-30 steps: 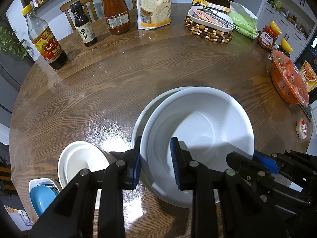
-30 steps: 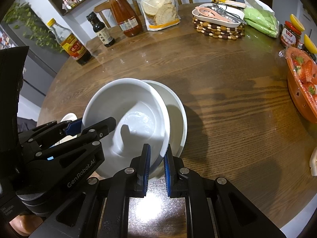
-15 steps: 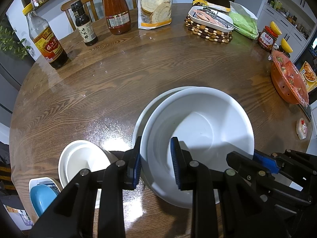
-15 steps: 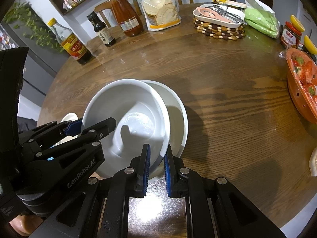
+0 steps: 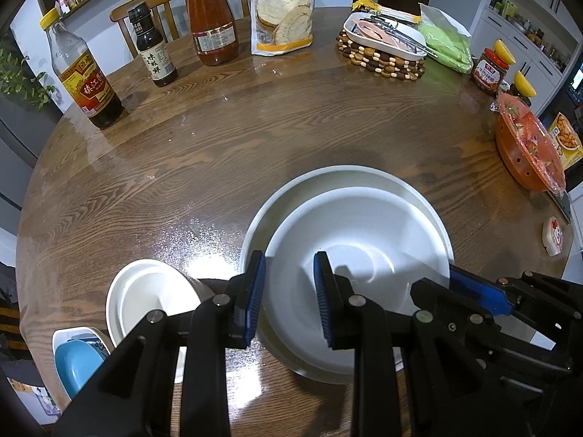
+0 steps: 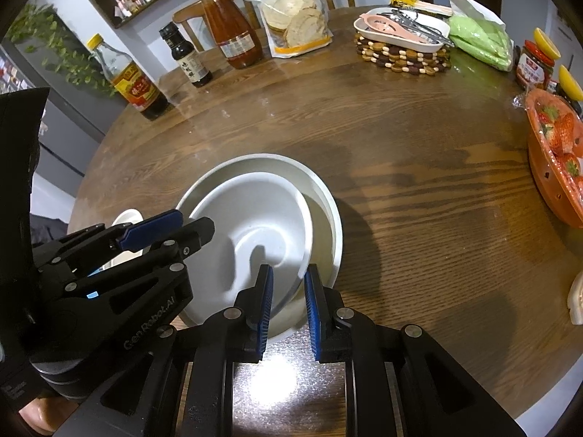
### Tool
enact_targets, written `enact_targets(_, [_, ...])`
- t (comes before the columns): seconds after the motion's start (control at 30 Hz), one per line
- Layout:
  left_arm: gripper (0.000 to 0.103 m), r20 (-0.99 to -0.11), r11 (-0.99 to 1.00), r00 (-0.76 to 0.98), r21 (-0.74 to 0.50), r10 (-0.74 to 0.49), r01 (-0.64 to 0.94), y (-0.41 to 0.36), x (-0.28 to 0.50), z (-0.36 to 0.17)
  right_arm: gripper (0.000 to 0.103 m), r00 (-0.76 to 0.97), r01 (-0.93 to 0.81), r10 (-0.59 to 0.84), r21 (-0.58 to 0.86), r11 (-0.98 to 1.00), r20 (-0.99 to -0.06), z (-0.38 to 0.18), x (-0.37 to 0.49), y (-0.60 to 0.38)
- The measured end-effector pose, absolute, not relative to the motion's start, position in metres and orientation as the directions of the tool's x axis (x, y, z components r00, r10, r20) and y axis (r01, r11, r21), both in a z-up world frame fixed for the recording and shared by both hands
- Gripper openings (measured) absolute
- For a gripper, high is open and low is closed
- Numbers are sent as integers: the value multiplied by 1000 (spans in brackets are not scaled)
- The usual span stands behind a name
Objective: Organize plates and bowls
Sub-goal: 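Open both grippers to release the stacked white bowl, then withdraw both grippers and move them toward the small white bowl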
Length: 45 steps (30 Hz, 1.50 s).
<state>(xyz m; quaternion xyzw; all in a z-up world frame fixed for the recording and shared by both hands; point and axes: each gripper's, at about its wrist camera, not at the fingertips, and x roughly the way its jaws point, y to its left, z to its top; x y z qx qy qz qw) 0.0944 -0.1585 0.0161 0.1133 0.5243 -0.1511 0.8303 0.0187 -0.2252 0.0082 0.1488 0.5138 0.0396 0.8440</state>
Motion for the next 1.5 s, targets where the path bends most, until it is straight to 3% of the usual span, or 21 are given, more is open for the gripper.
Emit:
enact_targets(0.43, [28, -901, 928, 410, 20, -144, 371, -158, 93, 18, 17, 482, 106, 209, 294, 950, -851, 10, 17, -231])
enact_targets(0.57, [37, -894, 929, 421, 16, -152, 370, -158, 90, 22, 18, 493, 119, 197, 290, 950, -848, 13, 14, -231])
enact_targets(0.77, [40, -884, 929, 435, 5, -168, 370, -157, 85, 29, 19, 510, 134, 196, 302, 944, -838, 17, 9, -234])
enact_targets(0.9, [49, -873, 931, 453, -2, -180, 366, -155, 81, 37, 32, 526, 139, 193, 307, 941, -828, 22, 5, -235])
enact_targets(1.03, [51, -859, 933, 475, -8, -190, 359, -152, 77, 45, 36, 541, 141, 197, 319, 937, -817, 26, 1, -237])
enact_targets(1.5, [64, -825, 953, 537, -7, -176, 302, -132, 66, 67, 37, 562, 109, 212, 325, 939, -799, 37, -6, -230])
